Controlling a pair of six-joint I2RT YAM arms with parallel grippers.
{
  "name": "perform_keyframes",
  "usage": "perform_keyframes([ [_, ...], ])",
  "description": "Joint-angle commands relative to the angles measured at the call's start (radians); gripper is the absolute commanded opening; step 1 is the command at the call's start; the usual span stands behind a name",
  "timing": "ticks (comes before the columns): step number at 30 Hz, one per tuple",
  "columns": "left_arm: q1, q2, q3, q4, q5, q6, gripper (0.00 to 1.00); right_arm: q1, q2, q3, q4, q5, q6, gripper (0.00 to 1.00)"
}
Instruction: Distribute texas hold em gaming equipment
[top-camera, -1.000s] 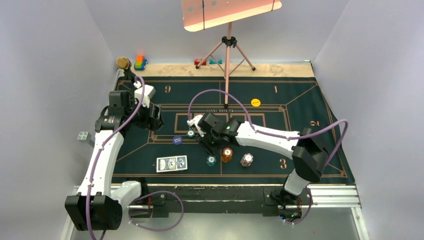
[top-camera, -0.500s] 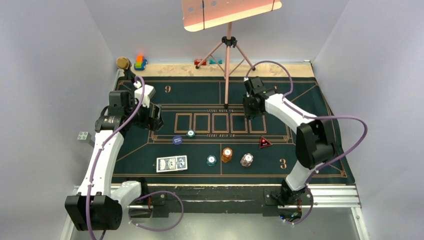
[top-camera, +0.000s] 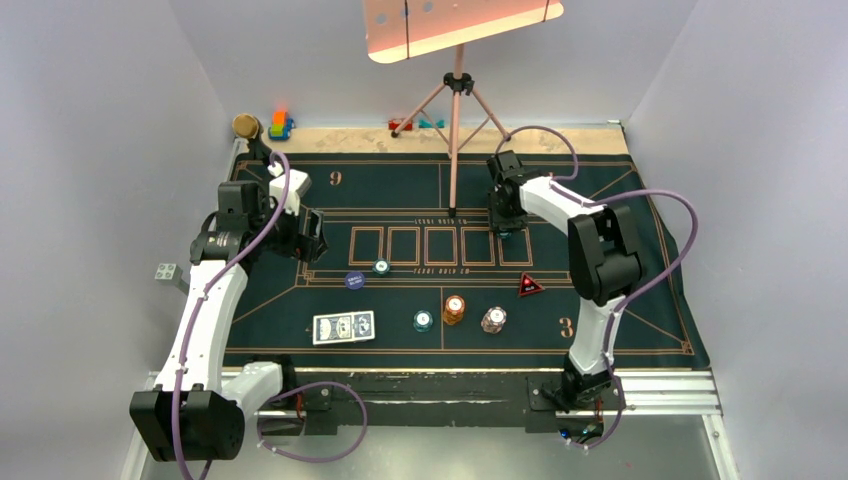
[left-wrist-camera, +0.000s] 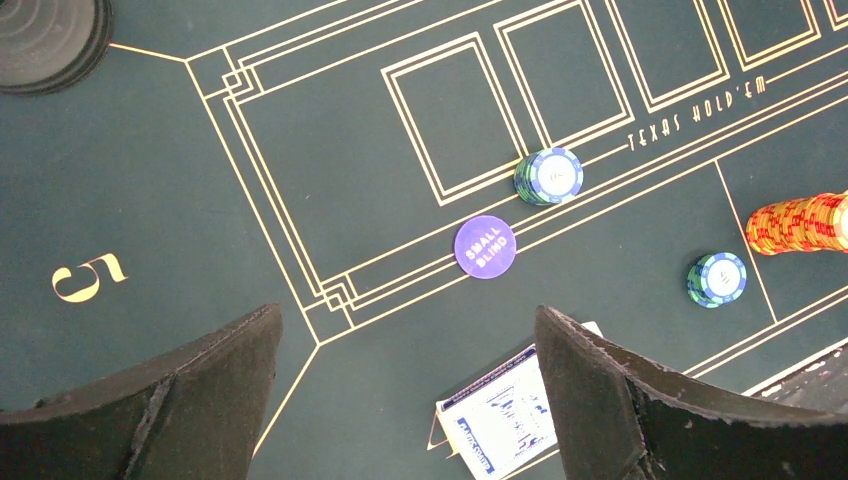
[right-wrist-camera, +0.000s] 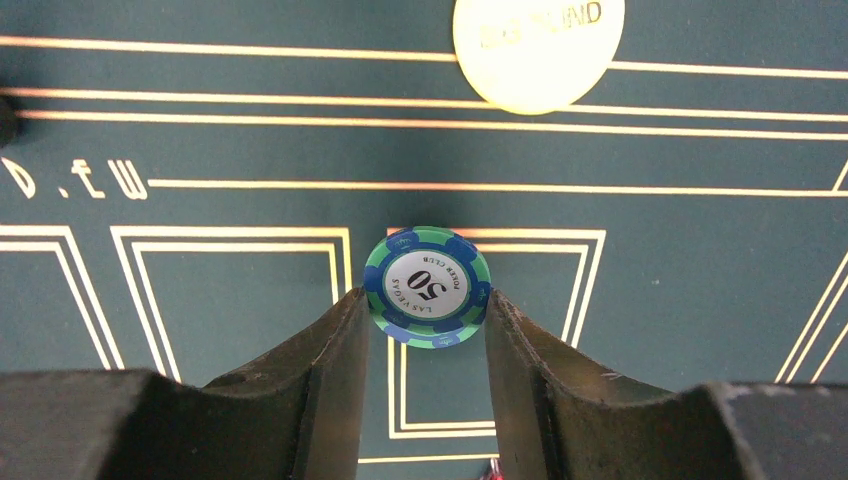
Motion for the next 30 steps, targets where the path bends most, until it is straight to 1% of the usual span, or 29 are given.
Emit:
perform_keyframes([
  [1,0.008,-0.004,-0.009,0.005,0.022,0.017,1.00,-0.002,0.013,0.060,0.039,0.027,0.022,0.09],
  [5,0.008,-0.002,-0.009,0.005,0.023,0.017,1.00,-0.002,0.023,0.063,0.031,0.013,0.029,0.51],
  [6,0.008,-0.003,-0.009,0.006,0.023,0.017,1.00,-0.002,0.018,0.061,0.031,0.007,0.031,0.58],
  [7,0.008,-0.002,-0.009,0.006,0.023,0.017,1.00,-0.002,0.009,0.058,0.031,0.005,0.032,0.63],
  [10,0.008,0.000,-0.009,0.005,0.023,0.017,1.00,-0.002,-0.031,0.053,0.032,0.002,0.035,0.74],
  [15,0.009,0.002,-0.007,0.005,0.023,0.015,1.00,0.011,-0.124,0.076,0.006,-0.026,0.022,0.82],
  [18,0.008,0.001,-0.007,0.004,0.023,0.015,1.00,0.068,-0.216,0.063,0.009,-0.078,-0.008,0.88],
  [20,0.008,0.001,-0.008,0.004,0.024,0.016,1.00,0.142,-0.265,0.046,0.013,-0.096,-0.036,0.90],
  [23,0.008,0.001,-0.009,0.004,0.025,0.017,1.00,0.289,-0.312,0.003,0.020,-0.104,-0.067,0.92],
  [27,0.007,0.002,-0.007,0.003,0.027,0.017,1.00,0.476,-0.322,-0.066,0.036,-0.127,-0.076,0.94],
  [30,0.008,-0.001,-0.007,0.003,0.026,0.017,1.00,0.572,-0.308,-0.110,0.053,-0.150,-0.065,0.95],
])
